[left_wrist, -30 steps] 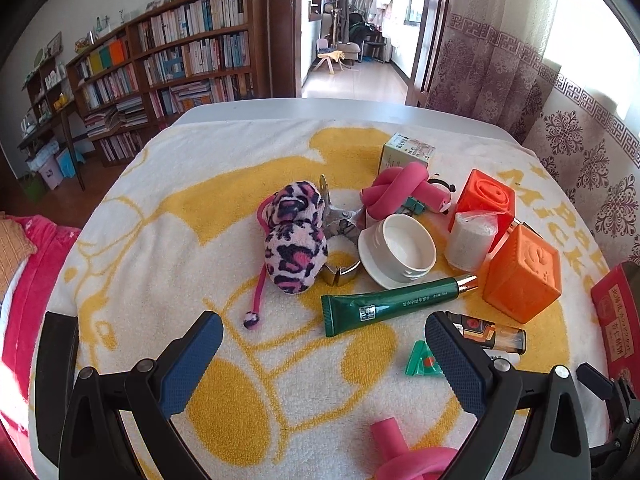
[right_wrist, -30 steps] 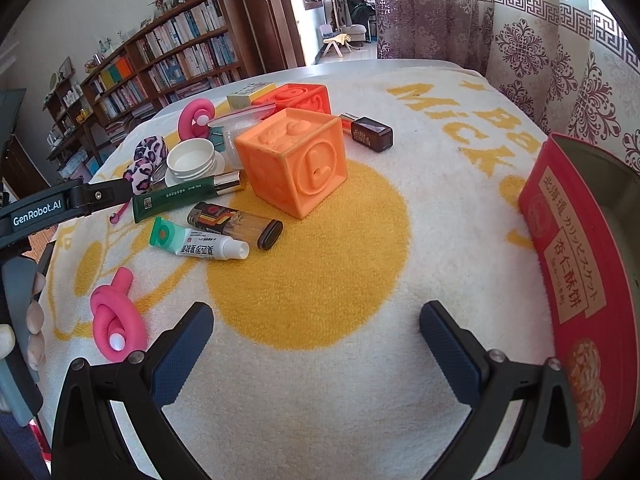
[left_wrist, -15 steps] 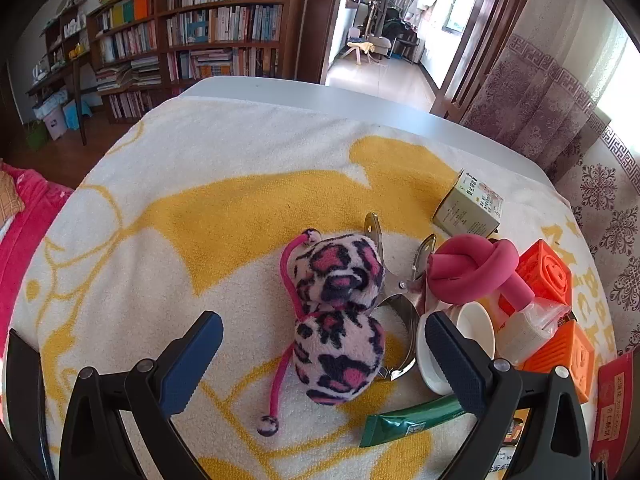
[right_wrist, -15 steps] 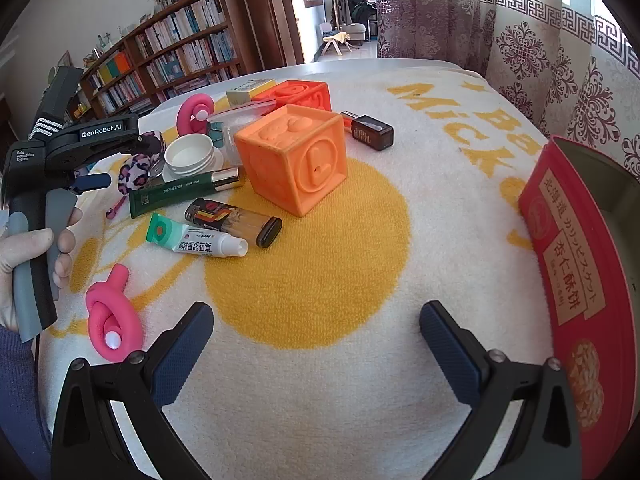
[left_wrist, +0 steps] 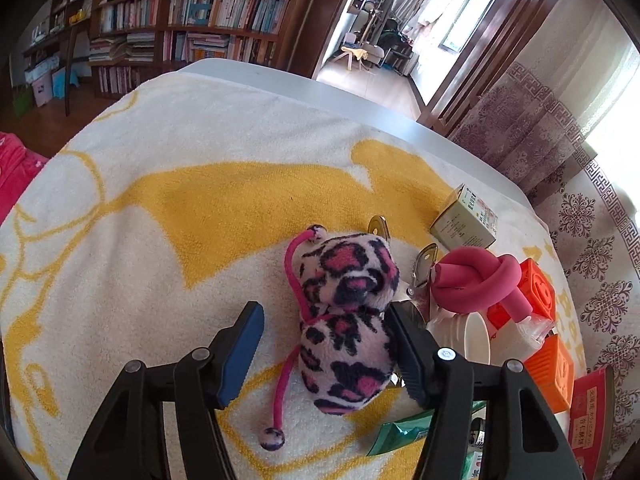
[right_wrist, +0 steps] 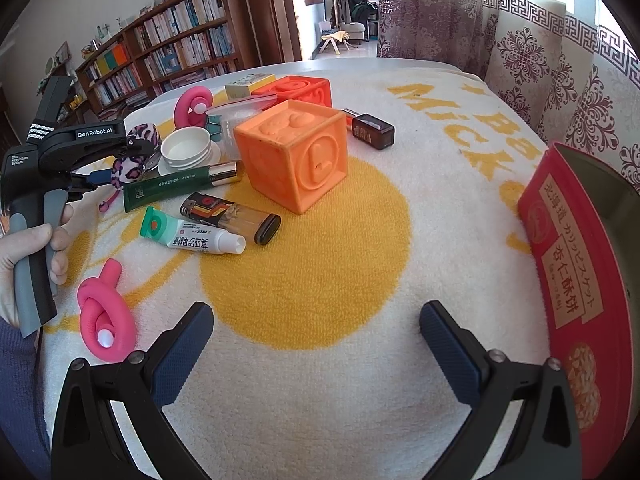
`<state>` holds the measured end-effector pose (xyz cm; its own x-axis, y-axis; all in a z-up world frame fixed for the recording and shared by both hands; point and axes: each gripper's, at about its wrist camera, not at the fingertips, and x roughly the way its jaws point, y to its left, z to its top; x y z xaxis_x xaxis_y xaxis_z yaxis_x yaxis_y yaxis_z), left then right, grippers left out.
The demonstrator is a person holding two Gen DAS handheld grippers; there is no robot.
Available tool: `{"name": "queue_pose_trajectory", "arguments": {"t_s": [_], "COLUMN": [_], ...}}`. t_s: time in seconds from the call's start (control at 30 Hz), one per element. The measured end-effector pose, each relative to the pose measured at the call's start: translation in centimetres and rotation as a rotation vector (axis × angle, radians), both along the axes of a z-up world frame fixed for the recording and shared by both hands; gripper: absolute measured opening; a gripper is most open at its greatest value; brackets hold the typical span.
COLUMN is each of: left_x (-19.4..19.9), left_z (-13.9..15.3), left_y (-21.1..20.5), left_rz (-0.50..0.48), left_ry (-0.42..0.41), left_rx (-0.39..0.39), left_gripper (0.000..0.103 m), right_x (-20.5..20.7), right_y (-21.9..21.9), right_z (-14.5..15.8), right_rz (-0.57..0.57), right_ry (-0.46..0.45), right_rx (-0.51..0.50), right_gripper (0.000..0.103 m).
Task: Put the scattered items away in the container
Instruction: 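Grasp the leopard plush with the left tool while the right tool grasps the pink knotted toy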
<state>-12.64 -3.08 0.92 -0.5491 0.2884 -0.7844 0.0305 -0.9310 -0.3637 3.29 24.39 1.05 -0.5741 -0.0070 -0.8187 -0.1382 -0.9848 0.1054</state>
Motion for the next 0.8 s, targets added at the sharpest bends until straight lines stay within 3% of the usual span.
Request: {"name": "queue_pose_trajectory", "arguments": {"t_s": [0.07,0.23,0.4,0.63,0.8], "left_x": [0.3,0.8,1.4,2.2,2.4], "left_z": [0.0,0.4,1.6,2.7,2.6], "left_y": [-0.2,-0.4,-0.4,0.4,0.7], "left_rz": [-0.006,-0.006,-0.009,-0.038,-0.048], "left_ry": [0.001,0.013,0.05,0.083,0.076], "left_rx": [0.045,0.065,0.087,0.093,0.099], "left_gripper": [0.041,0.04,0.04,0.04,0.04], "right_x": [0.0,0.4,1.4,1.6,-0.4], "right_y": [0.1,0.5,-1.0,-7.9,-10.5], "right_z": [0.0,0.4,1.2,3.7,2.5], "right_rz": [-0.003,-0.005,0.069,0.287,0.352], "right_ry": [0.004,0.033,0.071,0.124,0.068], "right_rx": [-0.005,-0.043,-0.032,-0.004,-0.014], "right_gripper": [0.103,0.097,0.07,0.069,0.069]}}
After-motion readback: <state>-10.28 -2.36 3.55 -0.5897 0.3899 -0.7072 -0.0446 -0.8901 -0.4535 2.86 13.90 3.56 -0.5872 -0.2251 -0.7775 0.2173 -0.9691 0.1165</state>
